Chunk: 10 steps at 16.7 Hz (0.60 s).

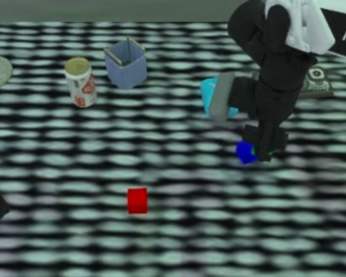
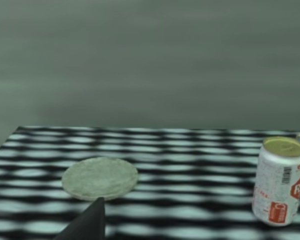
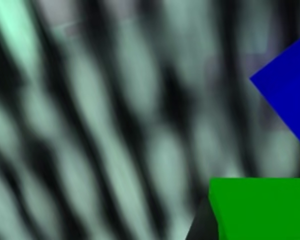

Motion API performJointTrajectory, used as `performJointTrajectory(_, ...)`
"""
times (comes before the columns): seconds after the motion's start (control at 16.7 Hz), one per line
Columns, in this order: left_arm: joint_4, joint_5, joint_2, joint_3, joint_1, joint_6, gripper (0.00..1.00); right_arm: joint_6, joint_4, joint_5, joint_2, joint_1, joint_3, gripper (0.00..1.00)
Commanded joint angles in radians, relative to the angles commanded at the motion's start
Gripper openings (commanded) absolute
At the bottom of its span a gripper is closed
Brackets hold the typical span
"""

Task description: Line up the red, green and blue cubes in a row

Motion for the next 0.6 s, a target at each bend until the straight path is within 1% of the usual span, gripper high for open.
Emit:
performJointTrajectory(0.18, 0.0, 0.0, 0.0, 0.0, 0.0, 0.0, 1.0, 0.012, -0.045, -0.001, 0.049, 0.185, 0.094, 0.0)
performJointTrajectory(0.3, 0.0, 0.0, 0.0, 0.0, 0.0, 0.0, 1.0, 0.02, -0.065, 0.0, 0.068, 0.271, 0.14, 0.0)
performJointTrajectory(0.42, 0.0, 0.0, 0.0, 0.0, 0.0, 0.0, 1.0, 0.025, -0.075, 0.001, 0.077, 0.315, 0.167, 0.0)
performJointTrajectory(0.6, 0.0, 0.0, 0.0, 0.0, 0.0, 0.0, 1.0, 0.025, -0.076, 0.001, 0.078, 0.321, 0.17, 0.0)
